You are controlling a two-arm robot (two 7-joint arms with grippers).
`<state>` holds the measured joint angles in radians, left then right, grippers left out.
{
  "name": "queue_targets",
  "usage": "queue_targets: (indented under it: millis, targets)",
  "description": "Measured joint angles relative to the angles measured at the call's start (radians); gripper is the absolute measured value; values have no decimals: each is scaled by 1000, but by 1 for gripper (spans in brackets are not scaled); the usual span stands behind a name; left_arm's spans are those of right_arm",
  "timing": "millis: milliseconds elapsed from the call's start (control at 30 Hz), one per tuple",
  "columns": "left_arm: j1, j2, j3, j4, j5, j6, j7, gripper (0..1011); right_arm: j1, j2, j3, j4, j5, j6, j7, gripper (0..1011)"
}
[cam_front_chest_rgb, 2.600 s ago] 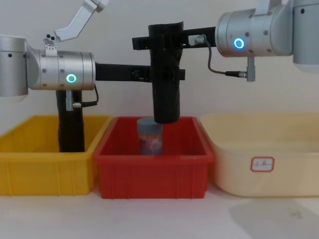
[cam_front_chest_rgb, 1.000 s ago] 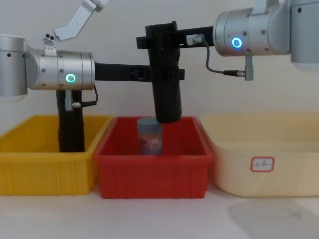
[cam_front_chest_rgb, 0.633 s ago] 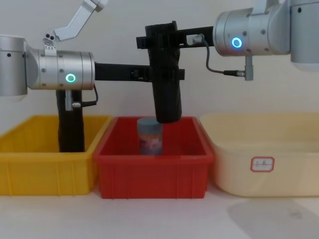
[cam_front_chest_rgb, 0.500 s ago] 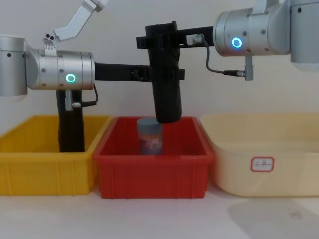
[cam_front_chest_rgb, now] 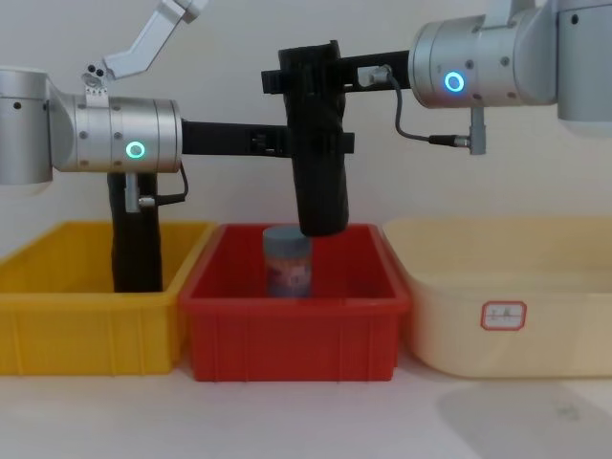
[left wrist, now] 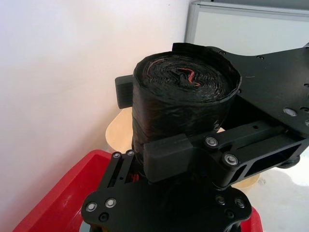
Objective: Pick up the garbage bag with the one hand and transfer it to the other hand.
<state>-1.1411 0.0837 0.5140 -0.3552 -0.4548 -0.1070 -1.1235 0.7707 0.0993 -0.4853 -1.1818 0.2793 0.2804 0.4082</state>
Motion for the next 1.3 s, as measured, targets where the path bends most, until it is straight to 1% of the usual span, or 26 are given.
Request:
queue_targets:
  millis: [267,300,400,433,533,567,600,633,767,800,833,933,1000,1267,1300]
  targets:
    - [0,0,0,0,0,0,0,404,0,0,0,0,0,0,0,597]
    - [0,0,0,0,0,0,0,422,0,0,0,0,0,0,0,598]
    - [0,0,0,0,0,0,0,506,0,0,0,0,0,0,0,597]
    - [0,0,0,0,0,0,0,560,0,0,0,0,0,0,0,597]
    - [0,0,0,0,0,0,0,617,0,0,0,0,0,0,0,597]
    - [0,0,0,0,0,0,0,674,0,0,0,0,0,0,0,597]
    - [0,0,0,0,0,0,0,695,0,0,0,0,0,0,0,597]
    - [0,0,0,0,0,0,0,752,0,0,0,0,0,0,0,597]
    - [0,0,0,0,0,0,0,827,0,1,-1,-1,0,-1,0,597]
    - [0,0,0,0,0,0,0,882,-1,1,-1,-1,0,-2,-1,597]
    - [0,0,0,0,0,0,0,890,-2,2,-1,-3,0,-3,-3,597]
    - [0,0,0,0,0,0,0,976,-3,4,-2,-8,-1,-6,-7,597]
    - [0,0,0,0,0,0,0,1001,-6,7,-2,-14,-7,-8,-16,597]
    - [0,0,0,0,0,0,0,1001,-21,26,0,-50,-42,-11,-68,597]
    - [0,0,0,0,0,0,0,1001,-25,31,1,-61,-52,-11,-81,597]
